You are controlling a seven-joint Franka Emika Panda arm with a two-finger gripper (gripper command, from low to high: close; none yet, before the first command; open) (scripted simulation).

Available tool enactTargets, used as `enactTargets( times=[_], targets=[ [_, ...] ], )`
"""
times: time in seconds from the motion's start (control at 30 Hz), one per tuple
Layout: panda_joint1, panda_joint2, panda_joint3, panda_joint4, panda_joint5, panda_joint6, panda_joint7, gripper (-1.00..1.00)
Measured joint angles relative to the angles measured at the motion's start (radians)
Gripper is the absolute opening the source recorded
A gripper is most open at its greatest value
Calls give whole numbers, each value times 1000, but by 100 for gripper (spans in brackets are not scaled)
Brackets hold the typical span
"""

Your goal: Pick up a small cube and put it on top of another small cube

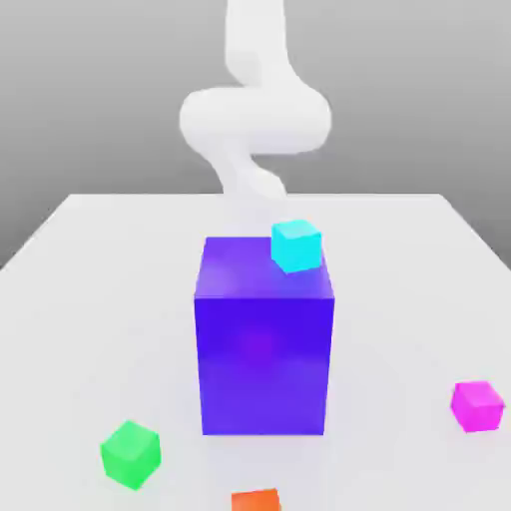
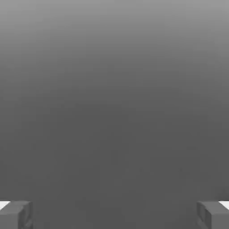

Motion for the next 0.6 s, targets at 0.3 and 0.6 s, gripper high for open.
enactTargets(
  times=[0.3,0.6],
  targets=[
    [-25,327,229,-63,-102,129,254,0],
    [35,659,383,-123,-254,250,541,0]
  ],
)
